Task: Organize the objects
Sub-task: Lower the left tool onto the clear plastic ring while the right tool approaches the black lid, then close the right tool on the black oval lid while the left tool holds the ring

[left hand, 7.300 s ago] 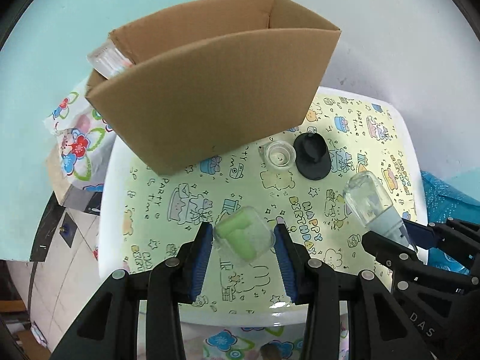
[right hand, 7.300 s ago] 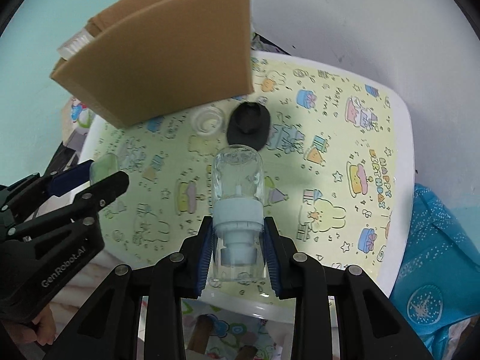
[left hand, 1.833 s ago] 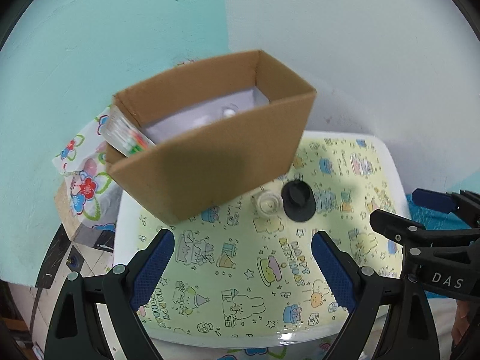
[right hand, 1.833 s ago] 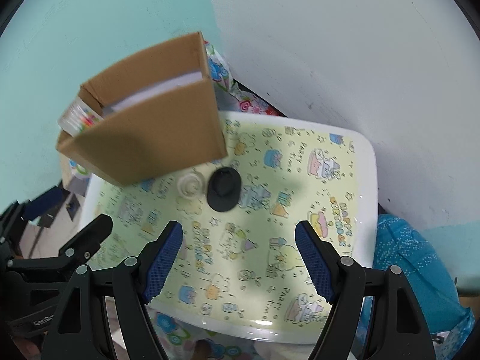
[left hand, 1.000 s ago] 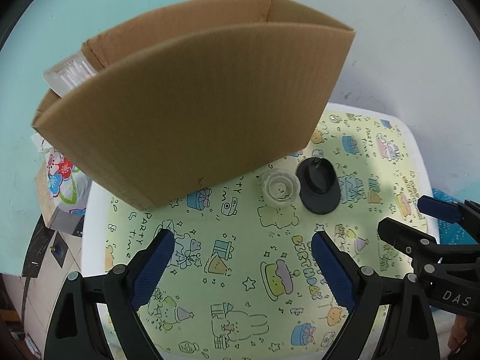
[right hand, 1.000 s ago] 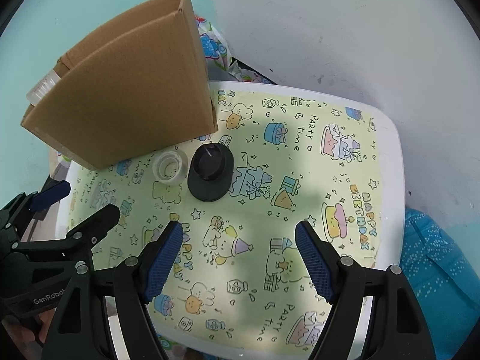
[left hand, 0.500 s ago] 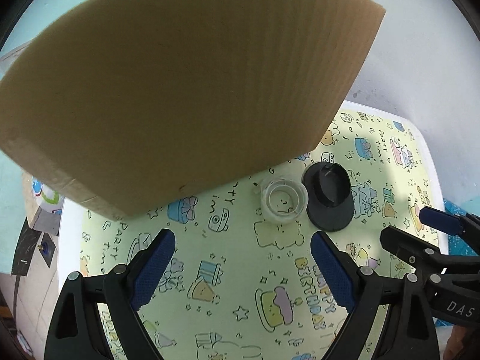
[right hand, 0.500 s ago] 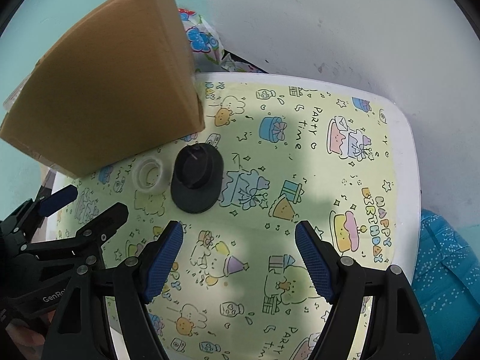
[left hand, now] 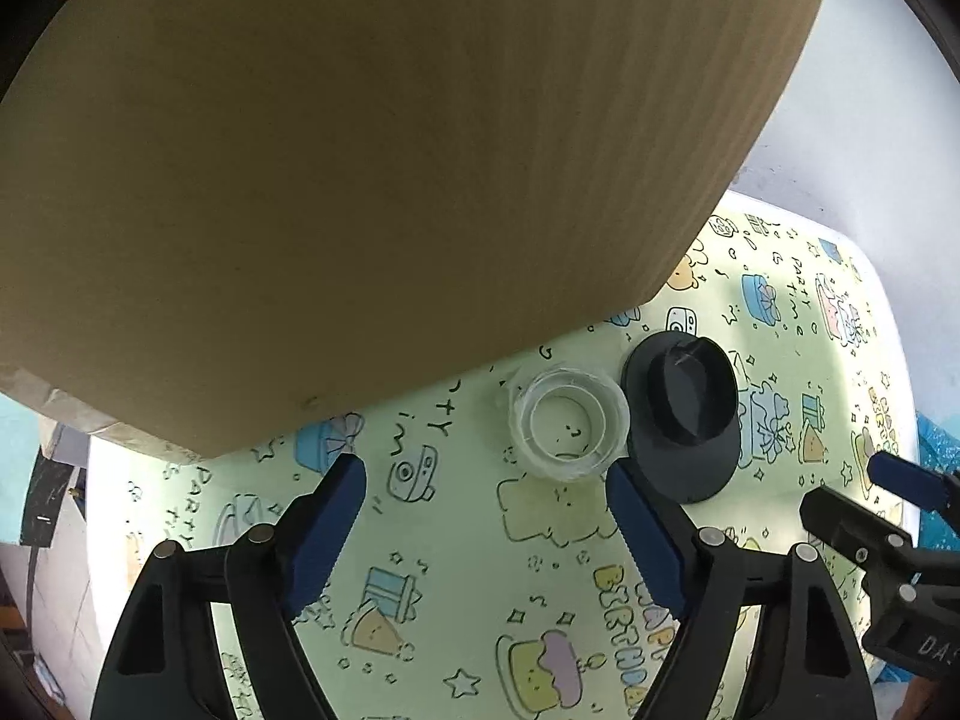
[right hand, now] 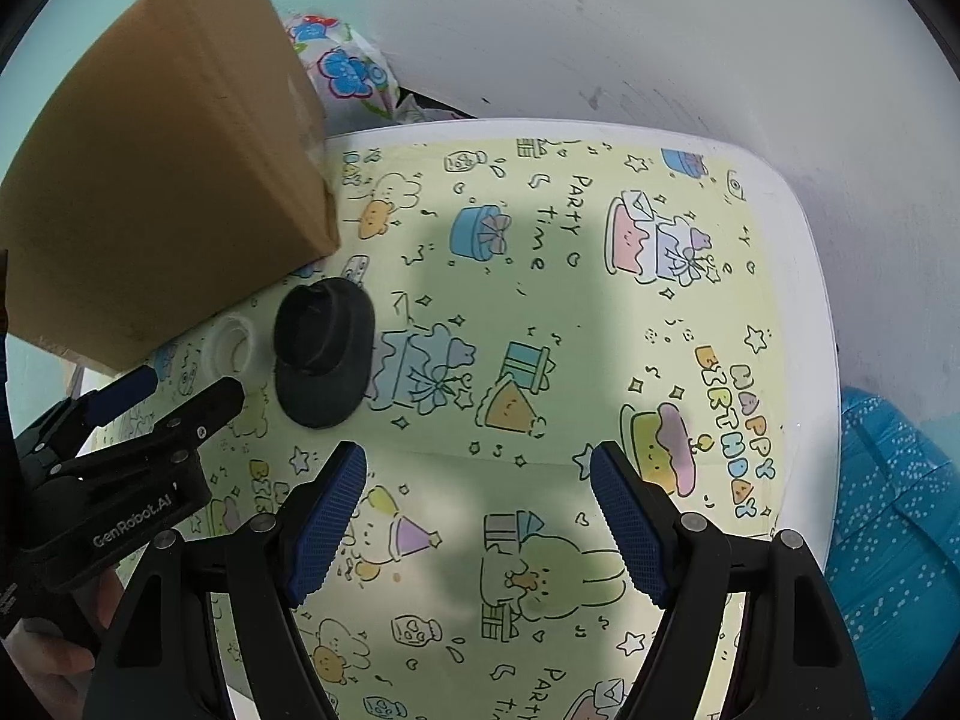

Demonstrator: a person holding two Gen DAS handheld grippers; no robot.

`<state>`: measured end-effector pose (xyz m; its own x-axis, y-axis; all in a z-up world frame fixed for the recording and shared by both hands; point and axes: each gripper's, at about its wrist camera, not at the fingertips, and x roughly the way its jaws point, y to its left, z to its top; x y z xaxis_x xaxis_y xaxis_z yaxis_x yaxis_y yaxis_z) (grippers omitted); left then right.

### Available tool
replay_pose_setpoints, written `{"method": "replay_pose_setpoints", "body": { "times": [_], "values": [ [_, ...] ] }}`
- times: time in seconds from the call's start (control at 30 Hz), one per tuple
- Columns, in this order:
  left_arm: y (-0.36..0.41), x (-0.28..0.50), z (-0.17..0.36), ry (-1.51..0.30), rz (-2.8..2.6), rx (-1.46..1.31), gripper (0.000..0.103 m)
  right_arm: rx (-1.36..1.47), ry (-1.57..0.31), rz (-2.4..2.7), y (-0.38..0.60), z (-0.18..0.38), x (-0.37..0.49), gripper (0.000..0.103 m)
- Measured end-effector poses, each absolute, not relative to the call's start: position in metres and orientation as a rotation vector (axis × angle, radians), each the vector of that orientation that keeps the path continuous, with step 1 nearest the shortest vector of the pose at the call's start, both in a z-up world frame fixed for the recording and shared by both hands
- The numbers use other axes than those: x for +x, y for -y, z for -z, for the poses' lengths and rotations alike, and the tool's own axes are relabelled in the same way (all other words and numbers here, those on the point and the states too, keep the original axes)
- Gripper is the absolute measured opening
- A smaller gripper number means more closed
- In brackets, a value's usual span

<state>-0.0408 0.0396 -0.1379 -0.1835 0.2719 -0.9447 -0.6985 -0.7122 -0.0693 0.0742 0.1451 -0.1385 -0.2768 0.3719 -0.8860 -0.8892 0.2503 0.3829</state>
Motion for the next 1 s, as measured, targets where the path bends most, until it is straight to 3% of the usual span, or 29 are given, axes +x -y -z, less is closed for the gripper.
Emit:
{"method": "replay_pose_setpoints", "body": {
  "times": [0.53,0.63,0.77,1.0],
  "values": [
    [-0.053,-0.039,0.145,-0.53,-1.96,-1.397,0.075,-0.572,-1.344,-1.337,-0.147,0.154,0.07,0.08],
    [-0.054,-0.038,0.143,-0.533,-1.965,-1.382,0.064,-0.579,-1.344,-1.335,-0.147,0.156,0.069,0.08],
    [-0.055,-0.034,0.141,-0.546,-1.947,-1.372,0.042,-0.59,-1.34,-1.337,-0.144,0.157,0.069,0.08],
    [-0.051,-0.032,0.14,-0.568,-1.93,-1.382,0.041,-0.602,-1.336,-1.345,-0.138,0.156,0.068,0.08]
  ]
}}
